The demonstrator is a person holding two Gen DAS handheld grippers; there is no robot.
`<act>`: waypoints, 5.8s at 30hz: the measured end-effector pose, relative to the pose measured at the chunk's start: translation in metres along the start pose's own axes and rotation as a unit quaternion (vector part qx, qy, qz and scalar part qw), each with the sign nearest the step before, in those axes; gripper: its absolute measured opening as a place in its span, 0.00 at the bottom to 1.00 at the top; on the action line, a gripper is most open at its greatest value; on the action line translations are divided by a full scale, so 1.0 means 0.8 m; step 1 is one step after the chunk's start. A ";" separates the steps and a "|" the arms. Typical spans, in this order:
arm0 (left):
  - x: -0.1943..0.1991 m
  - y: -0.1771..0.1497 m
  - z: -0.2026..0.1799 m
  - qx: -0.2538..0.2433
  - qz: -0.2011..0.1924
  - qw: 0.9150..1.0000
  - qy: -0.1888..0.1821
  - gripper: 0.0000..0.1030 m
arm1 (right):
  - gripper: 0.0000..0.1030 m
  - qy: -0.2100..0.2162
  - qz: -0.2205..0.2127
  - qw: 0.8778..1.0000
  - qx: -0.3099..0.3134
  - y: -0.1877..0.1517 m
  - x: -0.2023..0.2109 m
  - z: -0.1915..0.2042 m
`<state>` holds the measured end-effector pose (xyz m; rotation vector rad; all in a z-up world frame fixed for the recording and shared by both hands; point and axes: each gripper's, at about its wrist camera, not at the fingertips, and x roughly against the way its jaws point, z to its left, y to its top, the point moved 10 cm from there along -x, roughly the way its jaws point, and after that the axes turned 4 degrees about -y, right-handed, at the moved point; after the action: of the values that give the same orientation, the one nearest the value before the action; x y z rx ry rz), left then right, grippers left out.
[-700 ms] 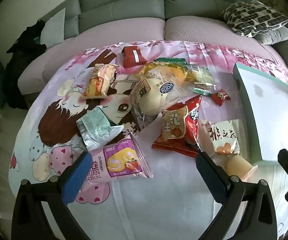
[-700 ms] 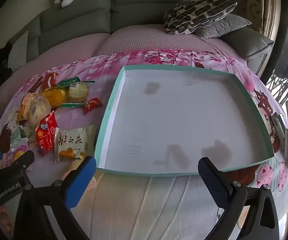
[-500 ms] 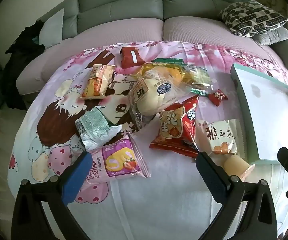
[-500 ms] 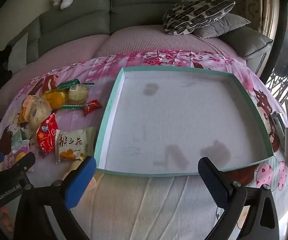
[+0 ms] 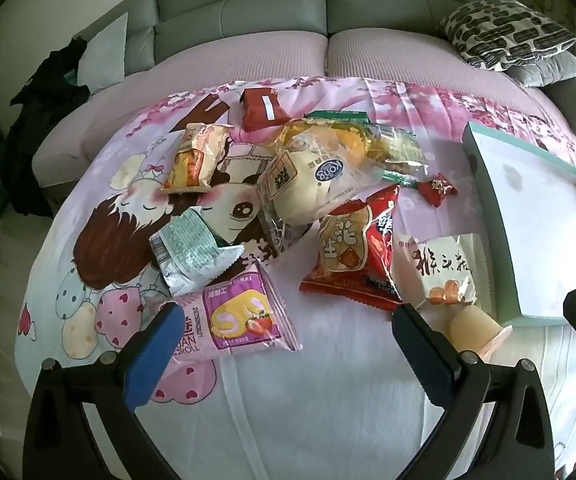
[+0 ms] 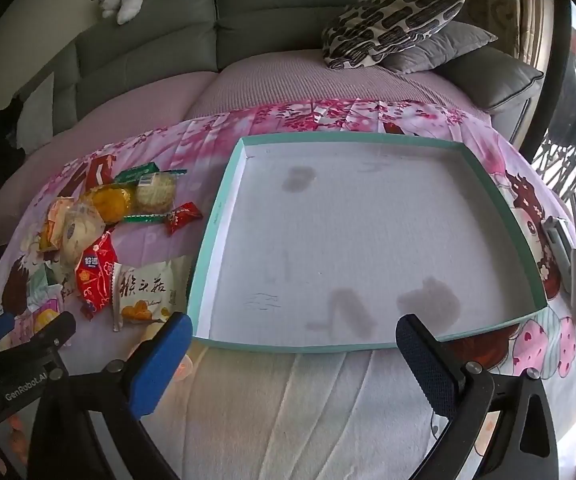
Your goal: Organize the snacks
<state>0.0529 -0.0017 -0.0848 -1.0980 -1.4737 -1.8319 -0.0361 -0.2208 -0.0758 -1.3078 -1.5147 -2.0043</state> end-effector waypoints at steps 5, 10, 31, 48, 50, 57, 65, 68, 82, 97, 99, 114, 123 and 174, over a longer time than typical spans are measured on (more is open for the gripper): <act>-0.001 0.000 0.000 0.001 0.000 1.000 0.001 1.00 | 1.00 0.000 0.000 1.000 0.000 0.000 0.000 0.000; -0.001 -0.002 0.002 0.001 0.001 1.000 0.001 1.00 | 1.00 0.000 0.001 1.000 -0.001 -0.001 0.000 0.000; -0.001 -0.001 0.003 0.006 0.003 1.000 0.002 1.00 | 1.00 0.001 0.001 1.000 0.000 0.000 0.000 -0.001; -0.003 -0.002 0.004 0.014 0.007 1.000 0.004 1.00 | 1.00 0.002 0.003 1.000 0.000 -0.002 -0.001 0.000; -0.003 -0.002 0.004 0.014 0.007 1.000 0.003 1.00 | 1.00 0.002 0.003 1.000 0.000 -0.002 -0.001 0.000; -0.004 -0.003 0.003 0.015 0.008 1.000 0.004 1.00 | 1.00 0.002 0.003 1.000 -0.001 -0.003 0.000 0.001; -0.004 -0.003 0.003 0.015 0.007 1.000 0.003 1.00 | 1.00 0.002 0.003 1.000 -0.001 -0.002 -0.001 0.001; -0.004 -0.003 0.003 0.015 0.007 1.000 0.002 1.00 | 1.00 0.002 0.004 1.000 -0.001 -0.002 -0.001 0.000; 0.004 0.003 0.042 0.072 -0.010 0.997 -0.003 1.00 | 1.00 0.067 0.036 0.997 0.023 -0.021 -0.015 0.049; -0.022 -0.011 0.078 0.125 0.006 0.991 -0.039 1.00 | 1.00 0.080 0.049 0.993 0.069 -0.037 -0.019 0.096; -0.026 -0.010 0.072 0.118 0.006 0.992 -0.042 1.00 | 1.00 0.094 0.062 0.991 0.070 -0.041 -0.023 0.103; -0.050 -0.022 0.073 0.131 0.036 0.989 -0.055 1.00 | 0.63 0.109 0.087 0.987 0.077 -0.050 -0.038 0.129; -0.070 -0.032 0.080 0.164 0.063 0.983 -0.054 1.00 | 0.49 0.115 0.089 0.987 0.074 -0.051 -0.040 0.136; 0.061 0.104 -0.039 0.075 -0.041 0.985 -0.147 0.80 | 0.48 0.081 -0.030 0.995 -0.039 0.082 0.015 0.037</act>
<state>0.0865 -0.0494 -0.0018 -1.2902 -1.8178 -1.6322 0.0173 -0.2175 -0.0262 -1.1087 -1.4310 -2.1703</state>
